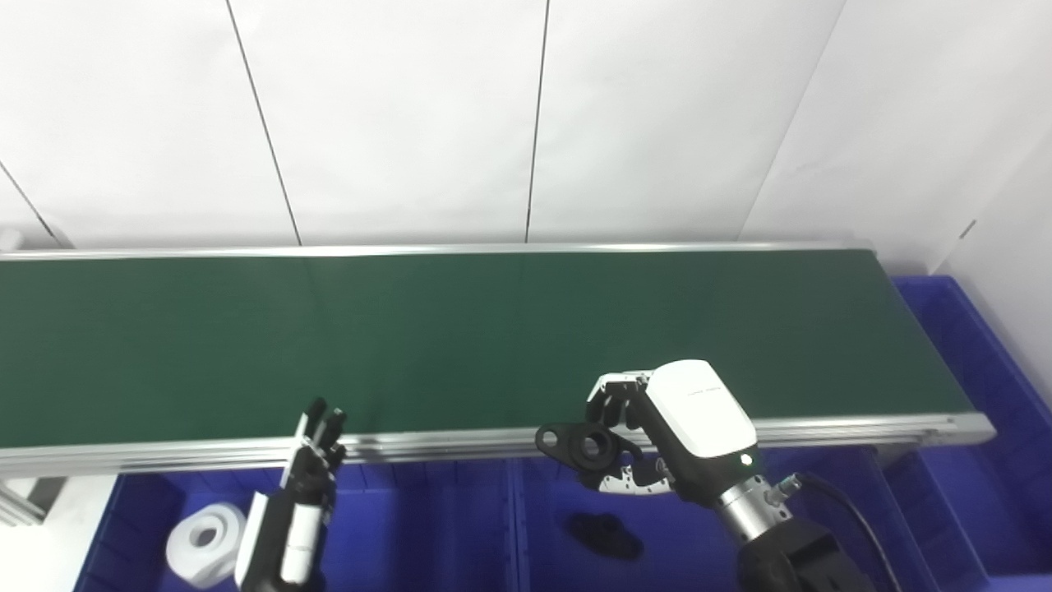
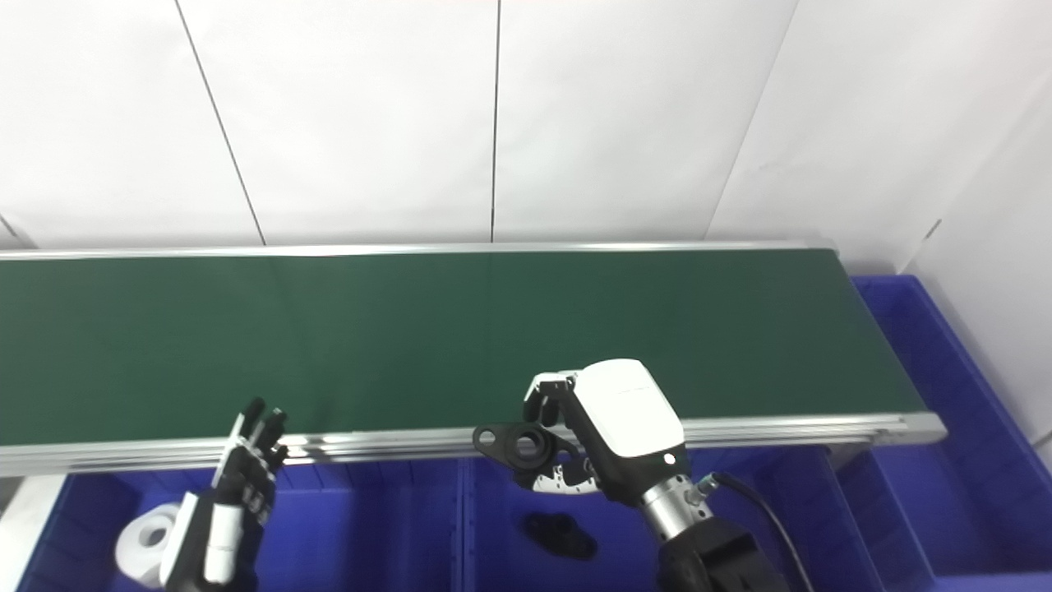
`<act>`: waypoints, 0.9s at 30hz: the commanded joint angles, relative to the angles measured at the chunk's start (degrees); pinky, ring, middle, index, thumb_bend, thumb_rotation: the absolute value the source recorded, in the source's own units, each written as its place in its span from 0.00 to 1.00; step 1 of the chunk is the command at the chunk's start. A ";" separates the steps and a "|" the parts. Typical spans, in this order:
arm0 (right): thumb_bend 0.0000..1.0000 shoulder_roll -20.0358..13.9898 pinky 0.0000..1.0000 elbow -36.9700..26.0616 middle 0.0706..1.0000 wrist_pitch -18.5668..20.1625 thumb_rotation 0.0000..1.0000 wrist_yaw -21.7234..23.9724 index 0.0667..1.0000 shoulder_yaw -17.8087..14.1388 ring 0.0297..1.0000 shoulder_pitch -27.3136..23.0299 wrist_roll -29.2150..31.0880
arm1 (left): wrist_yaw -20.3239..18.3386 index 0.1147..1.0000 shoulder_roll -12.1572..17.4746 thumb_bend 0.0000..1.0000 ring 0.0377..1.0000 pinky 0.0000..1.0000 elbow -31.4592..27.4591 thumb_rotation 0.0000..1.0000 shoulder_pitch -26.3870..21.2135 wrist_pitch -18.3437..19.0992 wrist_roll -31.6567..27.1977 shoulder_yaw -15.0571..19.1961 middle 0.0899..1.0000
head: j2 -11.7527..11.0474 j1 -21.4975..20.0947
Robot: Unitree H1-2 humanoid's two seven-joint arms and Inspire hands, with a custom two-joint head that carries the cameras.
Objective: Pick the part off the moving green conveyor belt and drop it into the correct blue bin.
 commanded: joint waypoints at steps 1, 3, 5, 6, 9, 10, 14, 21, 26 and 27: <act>0.50 0.27 0.30 -0.56 0.42 2.44 0.15 2.93 0.45 -0.71 0.36 -0.84 -1.85 | -1.48 1.00 0.77 0.73 1.00 1.00 -1.88 0.88 -0.61 0.36 -0.89 0.54 0.97 | 0.41 -0.39; 0.50 0.33 0.29 -0.05 0.40 4.54 0.15 7.49 0.45 -0.67 0.35 -1.02 -3.66 | -1.83 1.00 1.21 0.73 1.00 1.00 -2.24 0.87 -0.72 1.00 -1.29 1.04 0.96 | 0.83 -0.61; 0.50 0.08 0.31 1.16 0.43 5.93 0.15 10.71 0.46 -0.70 0.38 -1.23 -4.93 | -2.16 1.00 1.38 0.73 1.00 1.00 -2.59 0.86 -0.78 1.53 -1.55 1.36 0.96 | 1.21 -0.50; 0.50 -0.33 0.32 2.16 0.44 6.90 0.15 13.17 0.46 -0.64 0.39 -1.55 -5.69 | -2.25 1.00 1.44 0.72 1.00 1.00 -2.94 0.86 -0.74 1.76 -1.53 1.49 0.96 | 1.72 -0.15; 0.50 -0.80 0.31 4.09 0.42 9.58 0.15 18.76 0.46 -0.70 0.37 -2.36 -8.10 | -2.40 1.00 1.32 0.71 1.00 1.00 -3.63 0.85 -0.67 2.40 -1.61 1.89 0.95 | 1.99 0.01; 0.51 -0.67 0.30 4.41 0.41 10.73 0.15 20.69 0.45 -0.90 0.36 -2.63 -8.87 | -2.47 1.00 1.24 0.71 1.00 1.00 -3.85 0.85 -0.68 2.62 -1.57 1.98 0.95 | 2.29 0.08; 0.51 -0.12 0.26 5.25 0.38 13.60 0.07 24.68 0.47 -1.30 0.32 -3.24 -11.37 | -2.81 1.00 0.83 0.71 1.00 1.00 -4.50 0.85 -0.66 3.43 -1.57 2.19 0.94 | 2.81 0.46; 0.73 0.41 0.32 6.75 0.49 15.10 0.22 27.06 0.65 -1.11 0.41 -3.60 -14.77 | -2.67 1.00 0.23 0.72 1.00 1.00 -5.21 0.85 -0.59 4.07 -1.02 2.27 0.93 | 2.96 1.79; 0.99 1.61 0.63 6.62 0.82 16.88 0.46 26.97 0.83 -1.58 0.74 -3.11 -17.75 | -2.78 1.00 0.16 0.72 1.00 1.00 -5.57 0.85 -0.32 4.15 -0.77 2.00 0.94 | 2.55 2.62; 1.00 1.69 0.65 6.50 0.82 16.67 0.47 26.23 0.84 -1.72 0.75 -2.88 -17.74 | -2.81 1.00 0.12 0.72 1.00 1.00 -5.51 0.85 -0.30 4.09 -0.84 1.97 0.94 | 2.51 2.82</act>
